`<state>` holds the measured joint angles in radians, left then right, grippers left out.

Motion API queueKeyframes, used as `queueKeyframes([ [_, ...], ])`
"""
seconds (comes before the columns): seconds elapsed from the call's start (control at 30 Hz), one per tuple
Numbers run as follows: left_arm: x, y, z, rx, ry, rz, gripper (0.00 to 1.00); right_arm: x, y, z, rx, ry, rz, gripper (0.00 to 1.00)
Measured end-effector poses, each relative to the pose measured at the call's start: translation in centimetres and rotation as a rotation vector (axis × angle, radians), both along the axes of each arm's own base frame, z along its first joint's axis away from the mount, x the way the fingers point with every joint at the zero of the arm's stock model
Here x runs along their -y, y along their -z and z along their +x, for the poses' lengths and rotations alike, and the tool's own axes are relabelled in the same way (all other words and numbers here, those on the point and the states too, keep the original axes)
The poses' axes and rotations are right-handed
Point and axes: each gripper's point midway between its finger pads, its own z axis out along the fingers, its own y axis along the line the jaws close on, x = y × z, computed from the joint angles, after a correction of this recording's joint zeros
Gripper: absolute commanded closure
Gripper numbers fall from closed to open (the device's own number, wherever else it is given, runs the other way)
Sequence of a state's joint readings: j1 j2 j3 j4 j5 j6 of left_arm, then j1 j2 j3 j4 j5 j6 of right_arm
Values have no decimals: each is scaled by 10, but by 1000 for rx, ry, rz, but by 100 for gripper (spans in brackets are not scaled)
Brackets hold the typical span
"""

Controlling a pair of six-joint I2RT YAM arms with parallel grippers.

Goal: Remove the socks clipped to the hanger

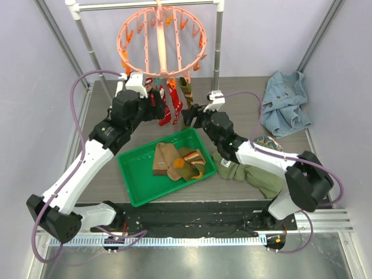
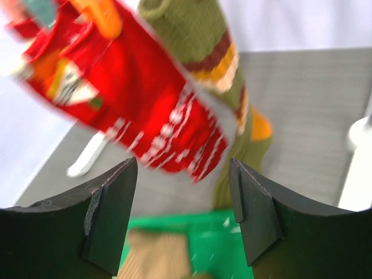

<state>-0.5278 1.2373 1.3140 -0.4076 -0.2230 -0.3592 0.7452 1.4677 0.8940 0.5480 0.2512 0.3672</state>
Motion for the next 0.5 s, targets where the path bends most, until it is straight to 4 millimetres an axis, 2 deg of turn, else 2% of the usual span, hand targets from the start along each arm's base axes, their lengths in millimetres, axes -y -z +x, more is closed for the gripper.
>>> queueKeyframes([
  [0.13,-12,4,-19,15,-4,-8,16,0,4,33,31,117,-59,30],
  [0.37,-17,-1,-29,32,-4,-29,16,3,28,64,30,229,-158,33],
  [0.5,-16,-5,-31,38,-1,-52,16,1,49,81,17,268,-196,34],
])
